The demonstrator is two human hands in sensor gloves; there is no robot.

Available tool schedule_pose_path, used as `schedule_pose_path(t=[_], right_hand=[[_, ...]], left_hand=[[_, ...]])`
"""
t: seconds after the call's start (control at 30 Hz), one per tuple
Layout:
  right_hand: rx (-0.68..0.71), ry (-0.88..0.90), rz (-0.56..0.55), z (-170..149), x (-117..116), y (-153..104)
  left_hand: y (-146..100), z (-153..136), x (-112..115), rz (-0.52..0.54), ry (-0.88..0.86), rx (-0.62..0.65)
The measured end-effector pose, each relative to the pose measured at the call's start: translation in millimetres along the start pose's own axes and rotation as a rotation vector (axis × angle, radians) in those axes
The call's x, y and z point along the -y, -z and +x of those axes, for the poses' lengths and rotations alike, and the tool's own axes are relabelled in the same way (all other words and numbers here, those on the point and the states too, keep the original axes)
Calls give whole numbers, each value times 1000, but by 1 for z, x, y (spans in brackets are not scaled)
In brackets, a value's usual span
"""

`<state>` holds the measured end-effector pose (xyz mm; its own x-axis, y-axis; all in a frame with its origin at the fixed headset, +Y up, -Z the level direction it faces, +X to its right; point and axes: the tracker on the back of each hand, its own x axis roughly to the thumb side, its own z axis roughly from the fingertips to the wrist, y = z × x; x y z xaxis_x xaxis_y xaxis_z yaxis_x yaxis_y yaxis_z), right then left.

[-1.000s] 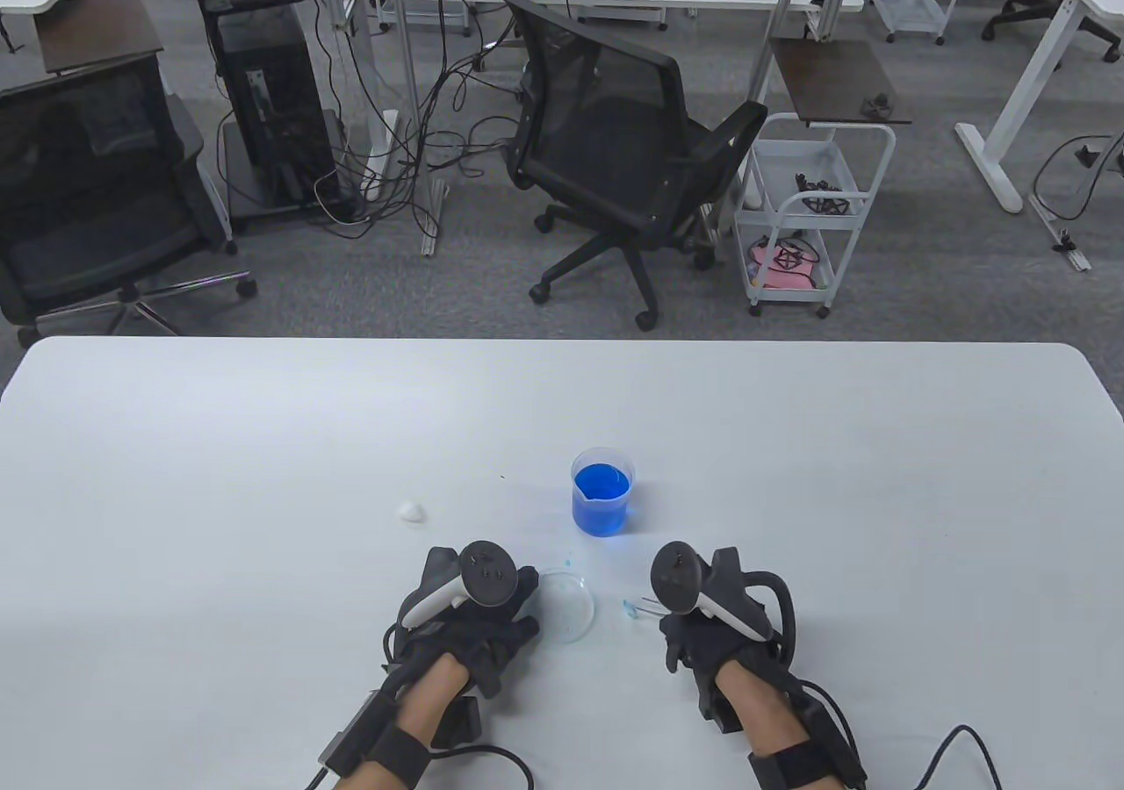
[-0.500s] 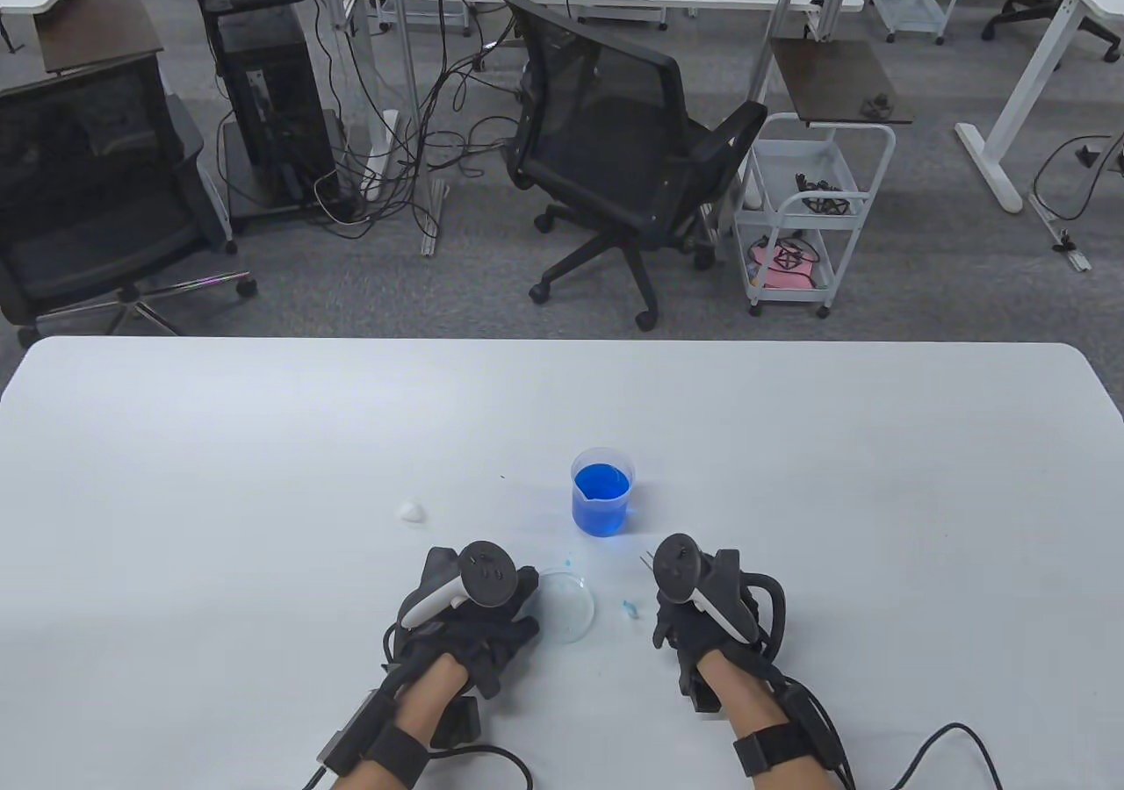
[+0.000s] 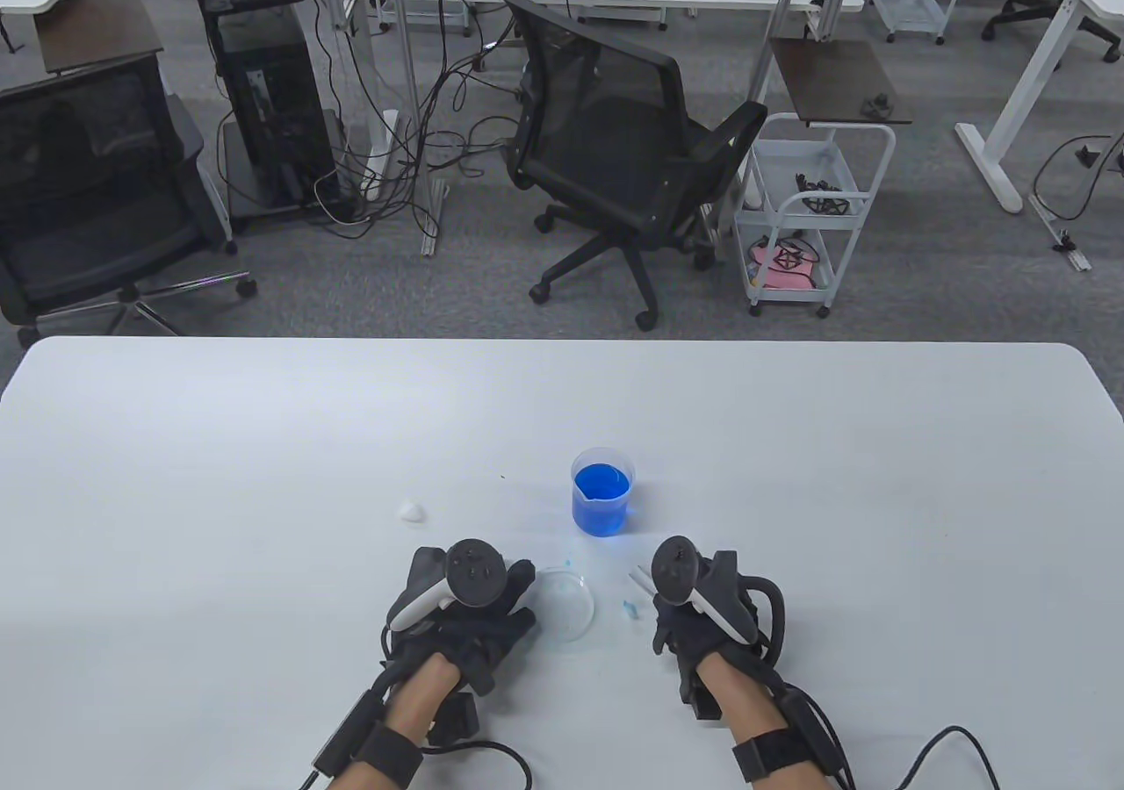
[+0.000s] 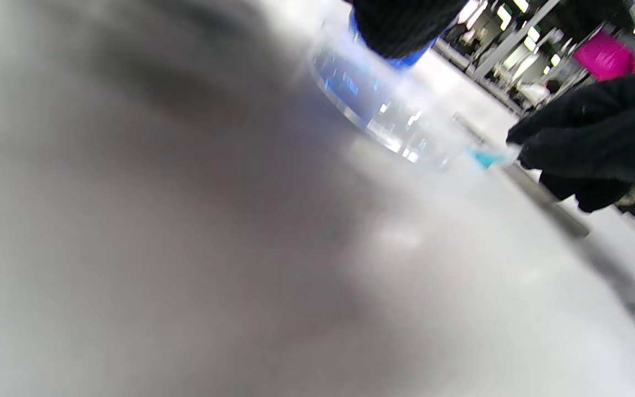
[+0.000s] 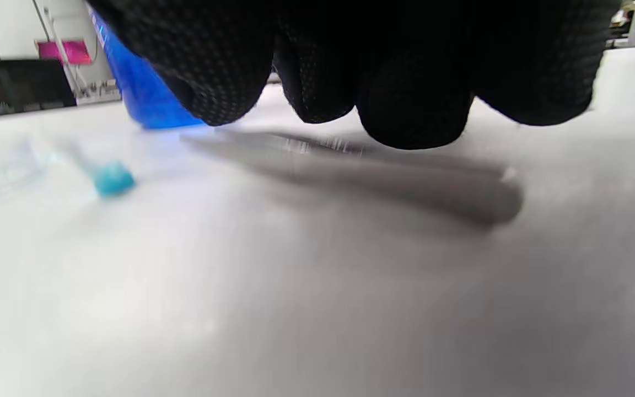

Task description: Dip tweezers-held cotton tuft into dye solution and dot onto culture dish

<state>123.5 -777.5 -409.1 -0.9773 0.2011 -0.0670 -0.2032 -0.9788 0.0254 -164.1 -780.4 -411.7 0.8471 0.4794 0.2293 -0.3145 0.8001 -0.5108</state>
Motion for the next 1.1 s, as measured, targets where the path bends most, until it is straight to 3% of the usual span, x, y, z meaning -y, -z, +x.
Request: schedule_pose_path(t=[0.23,0.33,0.4,0.6,1.1], right_hand=[[12,68,-306,-38,53,-23],[23,16,-369,-53,58,-31],[17,-8,-354,-64,56,-32],[-9,7,-213,-75,34,-25],[-28,22,-210,-77,33,-26]], left_hand=[[-75,-36,-63,309,4,-46],[-102,-65,-72,444,5,-91],[-111,-84,-71,502,19,-111],[-104,-104,-67,487,-14,-141],[-97,-94,-58,452,34,-131]])
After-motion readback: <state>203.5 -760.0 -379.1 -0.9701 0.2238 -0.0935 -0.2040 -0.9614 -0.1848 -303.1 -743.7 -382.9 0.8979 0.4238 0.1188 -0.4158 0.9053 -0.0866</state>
